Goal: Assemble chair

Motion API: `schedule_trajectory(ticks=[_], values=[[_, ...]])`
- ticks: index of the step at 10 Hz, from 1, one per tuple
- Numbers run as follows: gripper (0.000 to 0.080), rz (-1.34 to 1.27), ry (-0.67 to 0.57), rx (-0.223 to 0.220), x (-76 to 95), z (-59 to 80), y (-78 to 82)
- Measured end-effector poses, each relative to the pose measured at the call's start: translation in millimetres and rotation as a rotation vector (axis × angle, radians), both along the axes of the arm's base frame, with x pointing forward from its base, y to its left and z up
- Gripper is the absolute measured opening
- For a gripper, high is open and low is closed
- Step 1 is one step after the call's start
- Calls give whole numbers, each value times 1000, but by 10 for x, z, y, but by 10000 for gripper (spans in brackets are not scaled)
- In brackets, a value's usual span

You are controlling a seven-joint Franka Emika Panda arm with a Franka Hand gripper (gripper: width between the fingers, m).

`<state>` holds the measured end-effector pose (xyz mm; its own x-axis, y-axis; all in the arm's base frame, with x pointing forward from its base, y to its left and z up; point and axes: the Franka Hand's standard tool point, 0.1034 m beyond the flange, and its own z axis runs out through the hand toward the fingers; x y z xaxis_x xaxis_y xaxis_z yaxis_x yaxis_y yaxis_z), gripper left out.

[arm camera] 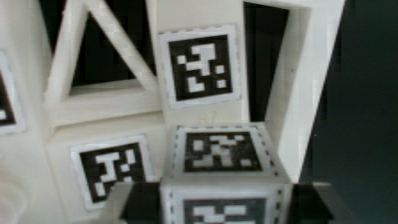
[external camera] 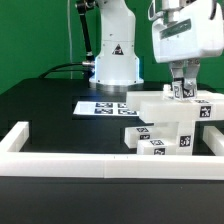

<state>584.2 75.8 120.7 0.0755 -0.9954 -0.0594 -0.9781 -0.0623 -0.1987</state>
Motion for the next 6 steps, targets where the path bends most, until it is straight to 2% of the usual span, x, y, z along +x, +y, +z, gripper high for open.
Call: schedule_trajectory(ticks=[2,3,6], values=[[288,-187,12,53,-3,-3,11],[288,-246,16,65,-4,-4,22],[288,-267,16,69,1,-5,34]])
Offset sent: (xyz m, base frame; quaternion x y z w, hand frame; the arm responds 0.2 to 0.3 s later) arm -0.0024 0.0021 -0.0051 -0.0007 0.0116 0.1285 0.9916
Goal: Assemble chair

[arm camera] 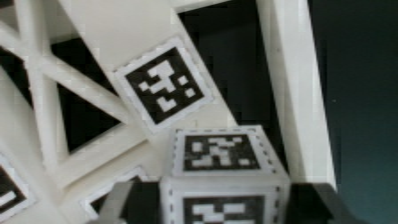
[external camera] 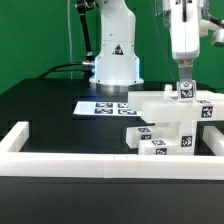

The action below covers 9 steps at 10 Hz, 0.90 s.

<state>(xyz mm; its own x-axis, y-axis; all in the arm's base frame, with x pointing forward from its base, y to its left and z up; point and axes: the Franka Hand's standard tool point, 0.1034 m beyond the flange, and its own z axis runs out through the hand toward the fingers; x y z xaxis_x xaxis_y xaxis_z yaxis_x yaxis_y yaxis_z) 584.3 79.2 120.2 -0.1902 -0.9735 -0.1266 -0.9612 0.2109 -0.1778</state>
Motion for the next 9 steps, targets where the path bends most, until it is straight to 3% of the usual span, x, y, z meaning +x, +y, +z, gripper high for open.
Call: schedule_trajectory(ticks=[1,2,3,4,9], values=[[449,15,-1,-3,0,-1,0],[449,27,2,-6,-3,-2,4],[573,103,14,-16,-12,0,37],[634,286,14,-70,-9,14,91],[648,752,-10,-165,-10,14,82]])
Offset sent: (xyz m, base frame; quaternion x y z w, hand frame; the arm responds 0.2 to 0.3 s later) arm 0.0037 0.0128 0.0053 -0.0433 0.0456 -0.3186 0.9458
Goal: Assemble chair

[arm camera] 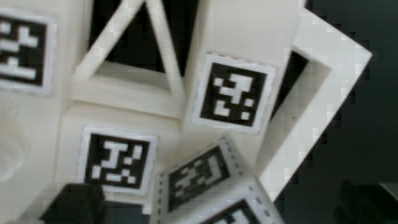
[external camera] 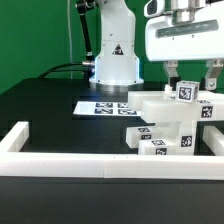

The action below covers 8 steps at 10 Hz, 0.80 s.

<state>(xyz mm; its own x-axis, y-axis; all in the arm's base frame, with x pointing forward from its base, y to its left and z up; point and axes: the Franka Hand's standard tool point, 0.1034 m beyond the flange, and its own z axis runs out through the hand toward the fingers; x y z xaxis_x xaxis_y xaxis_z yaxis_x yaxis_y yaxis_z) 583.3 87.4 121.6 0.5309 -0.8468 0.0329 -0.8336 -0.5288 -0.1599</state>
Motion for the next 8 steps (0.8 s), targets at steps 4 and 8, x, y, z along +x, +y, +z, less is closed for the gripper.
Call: schedule_trajectory(ticks=[4,8], values=[[648,360,-19,-66,11,-2,-78],[280,356,-20,-65,12,-2,-83]])
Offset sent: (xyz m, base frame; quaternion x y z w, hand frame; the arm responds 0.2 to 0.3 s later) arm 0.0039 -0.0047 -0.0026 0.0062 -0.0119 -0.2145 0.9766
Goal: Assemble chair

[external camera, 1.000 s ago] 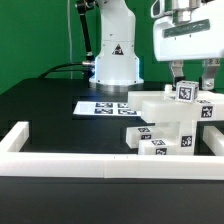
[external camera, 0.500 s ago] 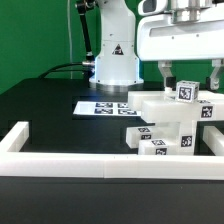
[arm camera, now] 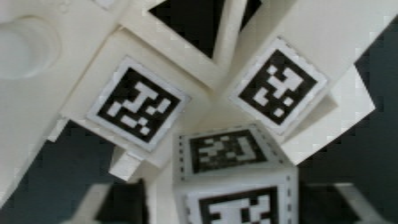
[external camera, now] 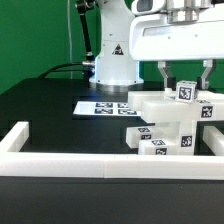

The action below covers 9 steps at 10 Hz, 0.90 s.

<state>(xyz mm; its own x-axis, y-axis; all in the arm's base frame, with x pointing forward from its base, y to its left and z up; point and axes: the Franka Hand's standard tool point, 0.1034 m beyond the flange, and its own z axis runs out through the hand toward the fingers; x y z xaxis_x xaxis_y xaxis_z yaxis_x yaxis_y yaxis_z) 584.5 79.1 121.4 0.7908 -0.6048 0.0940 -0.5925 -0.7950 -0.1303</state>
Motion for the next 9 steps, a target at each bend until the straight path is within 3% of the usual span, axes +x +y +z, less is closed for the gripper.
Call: schedule_trajectory(ticks=[4,7,9], values=[[282,-66,3,10,0,-1,0],[282,-420,5,96,-4,-3,-7],[284,-558,10,131,-2,-3,-12]])
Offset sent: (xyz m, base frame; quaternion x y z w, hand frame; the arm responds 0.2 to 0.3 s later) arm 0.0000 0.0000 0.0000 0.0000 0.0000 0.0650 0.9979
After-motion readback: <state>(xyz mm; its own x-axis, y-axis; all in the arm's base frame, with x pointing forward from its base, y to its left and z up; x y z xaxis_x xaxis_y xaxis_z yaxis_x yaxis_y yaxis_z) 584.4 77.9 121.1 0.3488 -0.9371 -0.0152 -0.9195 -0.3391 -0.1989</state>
